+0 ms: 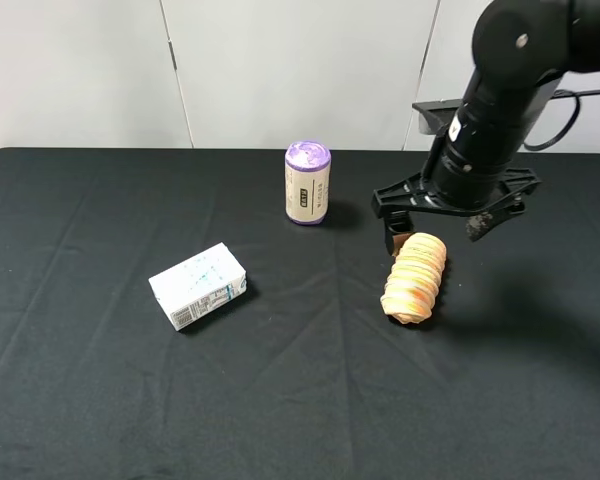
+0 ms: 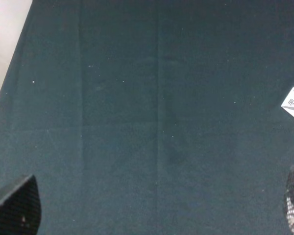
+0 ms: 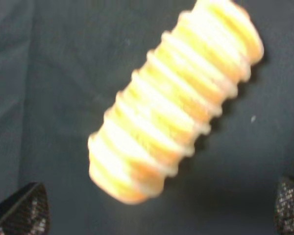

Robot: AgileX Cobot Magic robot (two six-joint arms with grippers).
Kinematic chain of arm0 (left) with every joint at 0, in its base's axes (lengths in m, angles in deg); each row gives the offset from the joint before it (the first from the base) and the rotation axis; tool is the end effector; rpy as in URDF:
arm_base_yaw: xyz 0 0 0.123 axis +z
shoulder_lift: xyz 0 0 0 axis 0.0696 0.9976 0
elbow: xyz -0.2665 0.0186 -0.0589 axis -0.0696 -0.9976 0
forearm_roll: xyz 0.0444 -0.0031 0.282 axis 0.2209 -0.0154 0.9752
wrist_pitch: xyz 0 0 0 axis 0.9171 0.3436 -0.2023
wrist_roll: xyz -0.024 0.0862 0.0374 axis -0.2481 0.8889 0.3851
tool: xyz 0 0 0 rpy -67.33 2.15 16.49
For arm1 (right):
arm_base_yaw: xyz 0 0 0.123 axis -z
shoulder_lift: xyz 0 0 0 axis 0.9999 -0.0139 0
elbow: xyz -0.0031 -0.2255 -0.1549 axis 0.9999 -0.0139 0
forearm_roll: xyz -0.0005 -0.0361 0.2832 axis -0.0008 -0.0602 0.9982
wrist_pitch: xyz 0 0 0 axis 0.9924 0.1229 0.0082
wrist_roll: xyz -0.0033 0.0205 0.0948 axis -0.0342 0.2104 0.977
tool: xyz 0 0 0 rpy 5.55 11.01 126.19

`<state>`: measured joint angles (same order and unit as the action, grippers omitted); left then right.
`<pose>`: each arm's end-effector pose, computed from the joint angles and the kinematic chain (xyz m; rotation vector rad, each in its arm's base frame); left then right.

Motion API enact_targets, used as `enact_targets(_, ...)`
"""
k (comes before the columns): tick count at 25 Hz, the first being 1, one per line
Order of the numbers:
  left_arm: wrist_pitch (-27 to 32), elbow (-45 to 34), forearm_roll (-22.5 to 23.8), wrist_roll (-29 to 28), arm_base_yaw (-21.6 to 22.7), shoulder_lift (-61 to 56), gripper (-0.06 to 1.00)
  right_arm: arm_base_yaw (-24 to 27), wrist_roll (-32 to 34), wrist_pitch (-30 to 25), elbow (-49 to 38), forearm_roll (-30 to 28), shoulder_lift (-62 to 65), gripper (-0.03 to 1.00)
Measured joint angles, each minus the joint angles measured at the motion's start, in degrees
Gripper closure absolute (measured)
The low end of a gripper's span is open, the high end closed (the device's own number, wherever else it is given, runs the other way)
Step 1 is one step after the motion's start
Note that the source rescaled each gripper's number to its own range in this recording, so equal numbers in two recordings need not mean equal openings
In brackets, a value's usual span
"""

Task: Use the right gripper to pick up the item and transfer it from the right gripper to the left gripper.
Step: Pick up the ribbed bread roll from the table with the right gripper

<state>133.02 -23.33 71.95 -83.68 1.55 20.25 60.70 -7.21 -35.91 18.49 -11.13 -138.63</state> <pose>0.0419 0.0070 0.2897 -0.0329 2.0426 0.0537 0.3093 0.1629 0.1824 -0.2260 2.9273 0.0625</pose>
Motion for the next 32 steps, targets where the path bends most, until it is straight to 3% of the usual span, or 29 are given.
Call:
enact_targets(8,0.0,0.0,0.0,0.0,0.0,0.0,-0.04,0.0,6.2,3.8,0.0,-0.9,-3.6,-0.03)
enact_targets(32,0.0,0.0,0.0,0.0,0.0,0.0,-0.04,0.0,6.6,6.2,0.0,0.2,-16.4,-0.03)
